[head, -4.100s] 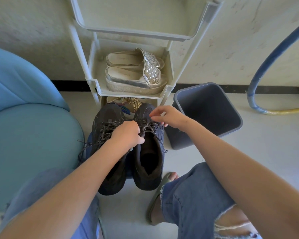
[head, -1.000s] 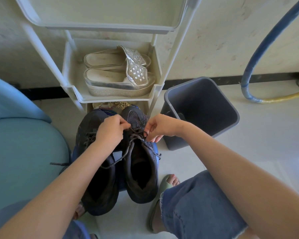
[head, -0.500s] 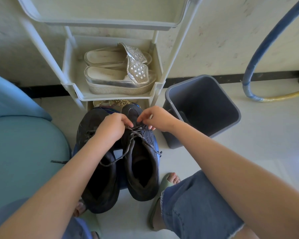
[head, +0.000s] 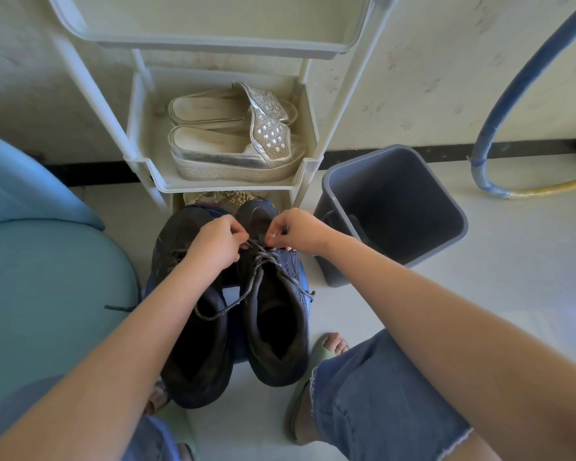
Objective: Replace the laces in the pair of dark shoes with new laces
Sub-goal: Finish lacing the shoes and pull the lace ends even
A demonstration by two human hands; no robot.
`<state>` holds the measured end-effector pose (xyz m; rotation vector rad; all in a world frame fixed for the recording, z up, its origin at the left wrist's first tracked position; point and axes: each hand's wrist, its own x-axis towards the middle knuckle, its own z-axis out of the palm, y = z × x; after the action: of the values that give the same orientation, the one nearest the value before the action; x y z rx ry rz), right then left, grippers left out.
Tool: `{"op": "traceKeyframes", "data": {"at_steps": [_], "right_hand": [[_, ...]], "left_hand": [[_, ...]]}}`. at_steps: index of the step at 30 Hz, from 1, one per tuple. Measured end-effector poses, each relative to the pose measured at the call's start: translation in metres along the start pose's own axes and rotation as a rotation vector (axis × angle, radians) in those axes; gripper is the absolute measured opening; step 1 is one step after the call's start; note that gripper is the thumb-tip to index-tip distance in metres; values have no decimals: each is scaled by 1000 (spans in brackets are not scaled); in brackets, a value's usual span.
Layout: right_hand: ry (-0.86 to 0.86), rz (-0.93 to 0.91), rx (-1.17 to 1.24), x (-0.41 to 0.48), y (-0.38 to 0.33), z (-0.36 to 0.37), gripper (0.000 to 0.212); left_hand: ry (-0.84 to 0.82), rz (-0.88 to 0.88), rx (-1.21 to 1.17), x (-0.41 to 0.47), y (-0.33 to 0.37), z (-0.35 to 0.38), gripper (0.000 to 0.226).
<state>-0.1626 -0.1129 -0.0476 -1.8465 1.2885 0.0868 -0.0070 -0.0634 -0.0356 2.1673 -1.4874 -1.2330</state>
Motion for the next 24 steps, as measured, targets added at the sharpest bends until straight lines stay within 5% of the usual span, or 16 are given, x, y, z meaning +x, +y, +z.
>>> {"op": "traceKeyframes", "data": {"at_steps": [8, 15, 24], "right_hand": [[24, 59, 46, 0, 1, -2, 11], [-9, 91, 107, -3, 2, -8, 11], [-45, 7, 172, -5, 3, -9, 6]], "left_hand": [[25, 59, 96, 1, -3, -1, 8], [53, 104, 111, 1, -4, 2, 40], [50, 191, 220, 5, -6, 3, 55]]}}
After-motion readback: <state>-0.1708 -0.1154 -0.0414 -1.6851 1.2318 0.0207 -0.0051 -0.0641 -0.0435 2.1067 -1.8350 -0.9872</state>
